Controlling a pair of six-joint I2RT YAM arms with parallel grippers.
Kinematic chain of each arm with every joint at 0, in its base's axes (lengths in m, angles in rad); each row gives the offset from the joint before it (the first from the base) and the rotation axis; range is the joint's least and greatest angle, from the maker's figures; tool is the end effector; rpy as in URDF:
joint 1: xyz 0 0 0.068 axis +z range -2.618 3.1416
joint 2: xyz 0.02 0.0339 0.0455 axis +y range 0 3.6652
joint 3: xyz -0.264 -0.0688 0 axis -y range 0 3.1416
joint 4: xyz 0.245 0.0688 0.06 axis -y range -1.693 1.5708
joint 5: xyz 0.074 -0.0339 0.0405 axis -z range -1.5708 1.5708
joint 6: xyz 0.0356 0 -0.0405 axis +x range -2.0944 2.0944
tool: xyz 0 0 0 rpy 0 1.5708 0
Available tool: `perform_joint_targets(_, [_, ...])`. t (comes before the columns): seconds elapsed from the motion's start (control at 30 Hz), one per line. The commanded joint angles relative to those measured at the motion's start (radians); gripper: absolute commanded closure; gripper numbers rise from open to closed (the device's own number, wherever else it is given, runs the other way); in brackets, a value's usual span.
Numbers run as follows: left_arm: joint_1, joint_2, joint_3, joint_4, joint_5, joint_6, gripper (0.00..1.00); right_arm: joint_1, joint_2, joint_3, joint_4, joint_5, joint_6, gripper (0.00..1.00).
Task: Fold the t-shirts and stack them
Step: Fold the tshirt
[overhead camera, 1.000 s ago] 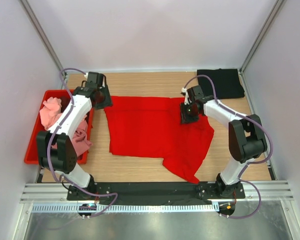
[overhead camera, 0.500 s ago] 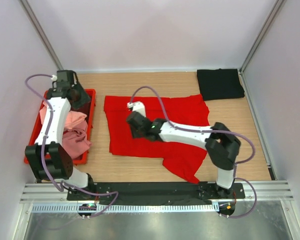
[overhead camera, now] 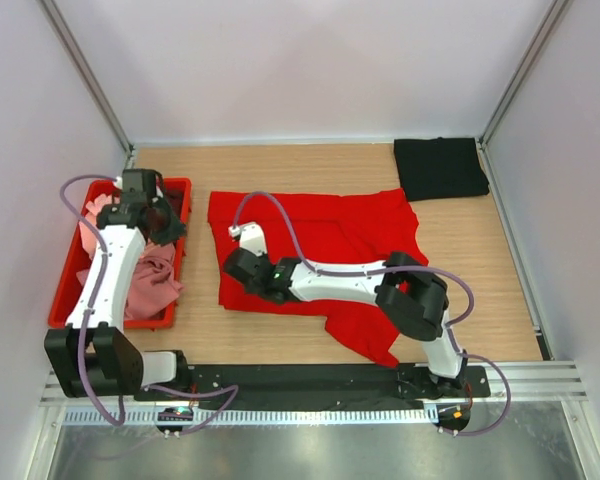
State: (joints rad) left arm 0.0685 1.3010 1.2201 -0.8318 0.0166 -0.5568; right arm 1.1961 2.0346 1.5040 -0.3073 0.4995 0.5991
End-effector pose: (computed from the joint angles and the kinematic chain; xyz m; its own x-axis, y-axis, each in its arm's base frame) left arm 0.2651 0.0176 0.3212 -0.6393 -0.5735 -0.5123 -0.4666 0.8188 -0.3344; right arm 0.1806 0.4127 0.1992 -0.6192 -0.2219 -0.7533 -0.4244 0.9016 0.0833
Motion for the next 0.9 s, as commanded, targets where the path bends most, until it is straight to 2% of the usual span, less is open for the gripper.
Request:
perform_joint_targets(0.0, [-0.088, -0.046, -0.056, -0.073, -0.094, 0.038, 0.8, -0.081, -0.13, -0.074, 0.036, 0.045, 0.05, 0.7])
perform_joint_targets(0.17, [-0.272, -0.081, -0.146, -0.113, -0.185, -0.011, 0.83, -0.196, -0.328, -0.298, 0.109, 0.004, 0.084, 0.7])
perform_joint_targets(0.33, [-0.361, -0.057, -0.295, -0.043, -0.185, -0.072, 0.82, -0.303, -0.528, -0.441, 0.119, -0.01, 0.071, 0.7])
perform_joint_targets(0.63, [-0.475, 0.13, -0.366, 0.051, -0.237, -0.163, 0.8, -0.366, -0.698, -0.524, 0.106, -0.039, 0.024, 0.69])
perform_joint_targets(0.87, [-0.477, 0.168, -0.389, 0.074, -0.293, -0.181, 0.73, -0.382, -0.761, -0.545, 0.089, -0.03, -0.002, 0.69])
